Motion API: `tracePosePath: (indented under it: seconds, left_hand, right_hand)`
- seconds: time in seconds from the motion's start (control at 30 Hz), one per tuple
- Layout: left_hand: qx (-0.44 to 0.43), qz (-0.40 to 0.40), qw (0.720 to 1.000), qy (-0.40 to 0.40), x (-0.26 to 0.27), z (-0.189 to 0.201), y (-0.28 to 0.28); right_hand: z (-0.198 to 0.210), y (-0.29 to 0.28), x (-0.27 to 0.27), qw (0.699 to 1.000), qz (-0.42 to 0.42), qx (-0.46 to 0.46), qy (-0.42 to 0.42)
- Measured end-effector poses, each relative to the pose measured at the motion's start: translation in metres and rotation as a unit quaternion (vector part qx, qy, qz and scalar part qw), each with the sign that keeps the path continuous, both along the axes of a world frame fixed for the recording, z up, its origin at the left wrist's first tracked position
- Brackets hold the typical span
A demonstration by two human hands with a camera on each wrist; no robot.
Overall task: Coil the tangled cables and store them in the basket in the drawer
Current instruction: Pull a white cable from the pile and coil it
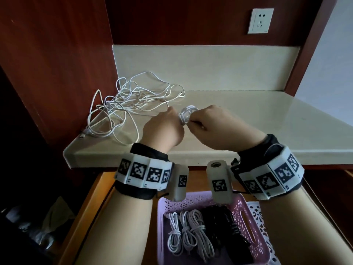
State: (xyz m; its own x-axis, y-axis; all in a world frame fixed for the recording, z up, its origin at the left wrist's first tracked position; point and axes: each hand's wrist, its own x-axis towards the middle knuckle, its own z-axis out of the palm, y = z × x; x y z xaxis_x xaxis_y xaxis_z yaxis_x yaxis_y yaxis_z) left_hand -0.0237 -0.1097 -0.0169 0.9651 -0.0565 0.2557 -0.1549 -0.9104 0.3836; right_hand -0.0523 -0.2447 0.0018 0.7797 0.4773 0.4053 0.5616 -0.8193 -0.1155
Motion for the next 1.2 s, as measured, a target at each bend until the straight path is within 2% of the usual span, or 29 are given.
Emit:
tracePosePath:
  seconds: [0.13, 0.23, 0.3, 0.4, 0.43, 0.53, 0.67, 0.77, 0.83, 0.93, 1.0, 1.1, 1.13, 1.2]
  left_hand:
    - [0.079, -0.040, 0.989, -0.114, -0.006, -0.003, -0.001]
    - [0.074, -0.115, 0.983, -0.126, -0.004, -0.003, 0.001]
    - [0.007, -0.171, 0.982, -0.078, -0.008, 0.000, 0.001]
    - [-0.124, -0.173, 0.977, 0.033, -0.013, 0.013, 0.002]
    - [-0.142, -0.171, 0.974, 0.038, -0.013, 0.015, 0.002]
    - [-0.145, -0.185, 0.972, -0.025, -0.012, 0.016, 0.004]
    - [-0.205, -0.189, 0.960, -0.015, -0.006, 0.011, 0.001]
    - [-0.258, -0.187, 0.948, -0.028, -0.001, 0.009, -0.001]
    - [-0.363, -0.190, 0.912, -0.014, 0.000, 0.008, 0.001]
    - [-0.535, -0.206, 0.819, 0.021, -0.002, 0.011, 0.004]
    - [-0.589, -0.235, 0.772, 0.038, -0.006, 0.017, 0.005]
    - [-0.609, -0.273, 0.743, 0.046, -0.012, 0.024, 0.005]
    - [-0.612, -0.278, 0.739, 0.044, -0.013, 0.025, 0.004]
    - [-0.623, -0.274, 0.732, 0.039, -0.012, 0.026, 0.003]
  right_hand:
    - [0.000, -0.009, 0.009, 0.989, 0.002, 0.149, -0.001]
    - [-0.006, -0.012, 0.019, 0.978, -0.010, 0.209, -0.003]
    - [-0.010, -0.014, 0.024, 0.977, -0.011, 0.215, -0.001]
    - [-0.010, -0.019, 0.025, 0.974, 0.001, 0.228, -0.005]
    - [-0.009, -0.019, 0.025, 0.973, 0.005, 0.231, -0.004]
    - [-0.009, -0.019, 0.025, 0.973, 0.010, 0.229, -0.009]
    - [-0.014, -0.019, 0.028, 0.978, 0.016, 0.204, -0.032]
    - [-0.011, -0.022, 0.028, 0.965, 0.014, 0.260, -0.025]
    - [-0.008, -0.021, 0.027, 0.927, 0.043, 0.372, 0.022]
    - [-0.006, -0.019, 0.024, 0.818, 0.137, 0.550, 0.097]
    - [-0.007, -0.016, 0.024, 0.748, 0.195, 0.622, 0.126]
    - [-0.007, -0.010, 0.024, 0.659, 0.252, 0.690, 0.164]
    - [-0.006, -0.008, 0.023, 0.642, 0.261, 0.700, 0.174]
    - [-0.004, -0.005, 0.021, 0.640, 0.266, 0.700, 0.175]
